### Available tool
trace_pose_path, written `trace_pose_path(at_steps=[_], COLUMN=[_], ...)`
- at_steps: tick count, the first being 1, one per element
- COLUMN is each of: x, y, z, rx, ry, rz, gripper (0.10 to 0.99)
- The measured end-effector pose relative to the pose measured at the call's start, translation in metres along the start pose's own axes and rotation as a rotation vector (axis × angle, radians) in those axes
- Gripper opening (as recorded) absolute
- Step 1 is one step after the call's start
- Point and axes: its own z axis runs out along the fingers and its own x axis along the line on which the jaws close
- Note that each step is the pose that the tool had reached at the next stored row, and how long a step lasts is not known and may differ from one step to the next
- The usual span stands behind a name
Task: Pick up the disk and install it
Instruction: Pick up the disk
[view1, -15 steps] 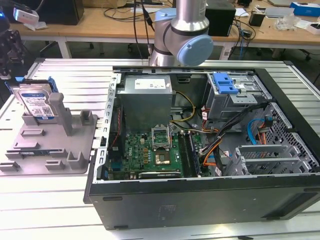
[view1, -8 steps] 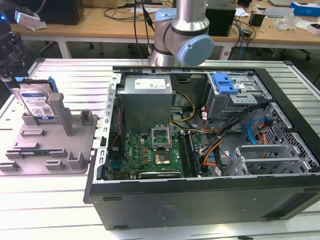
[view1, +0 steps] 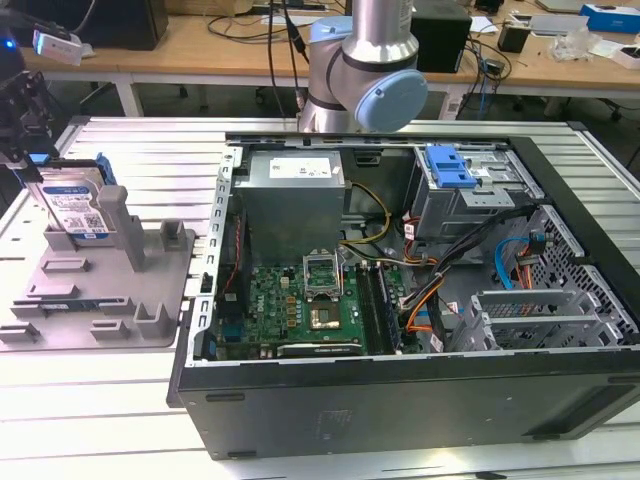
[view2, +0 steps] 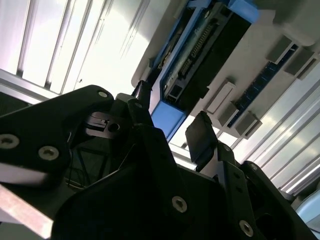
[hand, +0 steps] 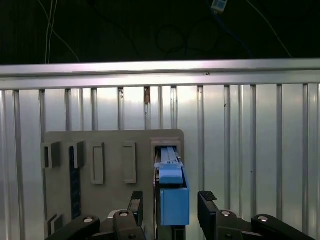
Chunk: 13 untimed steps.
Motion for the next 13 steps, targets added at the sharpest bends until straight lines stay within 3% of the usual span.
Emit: trace_pose_path(at_steps=[13], x=[-0.0039], y=[0.0027], z=[0.0087], rx=[0.000], ry=[0.0000], rz=[0.000], gripper=[0.557])
